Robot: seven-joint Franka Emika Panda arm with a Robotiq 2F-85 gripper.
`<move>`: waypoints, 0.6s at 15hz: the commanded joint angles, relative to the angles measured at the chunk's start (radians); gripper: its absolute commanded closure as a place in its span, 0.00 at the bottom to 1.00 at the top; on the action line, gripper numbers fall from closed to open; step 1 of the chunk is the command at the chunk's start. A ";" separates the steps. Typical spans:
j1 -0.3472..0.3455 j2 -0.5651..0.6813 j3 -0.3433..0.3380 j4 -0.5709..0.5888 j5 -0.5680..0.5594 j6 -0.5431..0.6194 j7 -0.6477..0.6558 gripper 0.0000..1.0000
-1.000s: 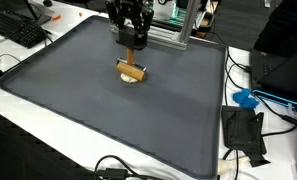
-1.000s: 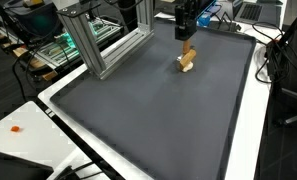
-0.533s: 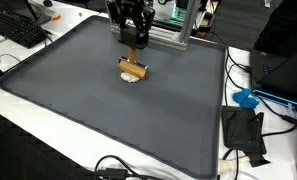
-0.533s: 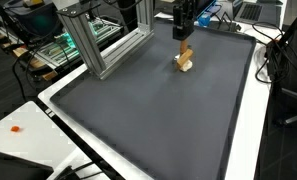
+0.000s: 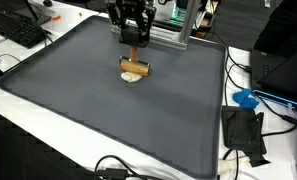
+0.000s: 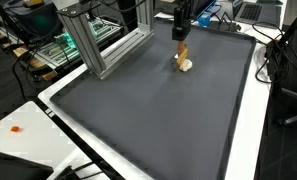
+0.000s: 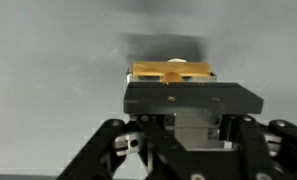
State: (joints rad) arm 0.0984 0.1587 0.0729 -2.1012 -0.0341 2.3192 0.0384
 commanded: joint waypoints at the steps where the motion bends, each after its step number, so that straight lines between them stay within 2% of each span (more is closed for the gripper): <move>1: -0.020 -0.030 0.009 -0.030 0.032 -0.012 -0.127 0.66; 9: -0.030 -0.042 0.016 -0.029 0.034 0.023 -0.384 0.66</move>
State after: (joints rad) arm 0.0829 0.1355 0.0734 -2.1017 -0.0193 2.3189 -0.2557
